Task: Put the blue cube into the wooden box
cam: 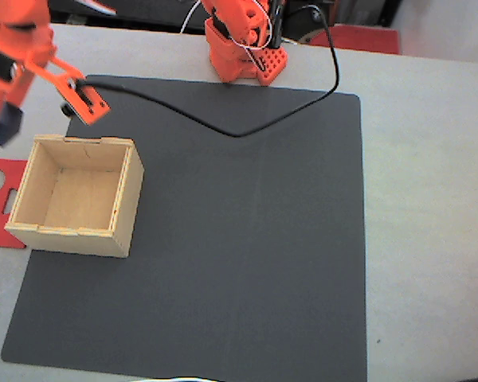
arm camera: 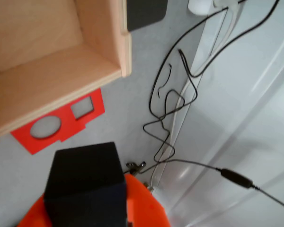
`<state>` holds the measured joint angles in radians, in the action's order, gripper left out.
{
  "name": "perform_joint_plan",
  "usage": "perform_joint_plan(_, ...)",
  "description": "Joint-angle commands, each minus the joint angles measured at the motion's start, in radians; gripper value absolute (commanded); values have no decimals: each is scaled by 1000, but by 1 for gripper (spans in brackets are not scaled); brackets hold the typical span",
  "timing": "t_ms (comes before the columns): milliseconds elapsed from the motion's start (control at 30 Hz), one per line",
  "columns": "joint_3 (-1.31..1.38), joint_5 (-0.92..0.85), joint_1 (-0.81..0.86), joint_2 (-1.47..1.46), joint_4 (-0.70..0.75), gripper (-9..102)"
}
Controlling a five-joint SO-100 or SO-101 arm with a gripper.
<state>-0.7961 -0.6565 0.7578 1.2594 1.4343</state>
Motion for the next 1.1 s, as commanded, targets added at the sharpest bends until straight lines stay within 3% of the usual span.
perform_joint_plan(0,29,8,-71,-6,-23,0)
perform_joint_plan(300,28,46,-186,-57,-14,0)
perform_joint_plan(467,28,77,-199,-69,75,0)
perform_joint_plan(667,28,103,-156,-6,163,0)
perform_joint_plan(1067,37,40,-18,-35,127,0)
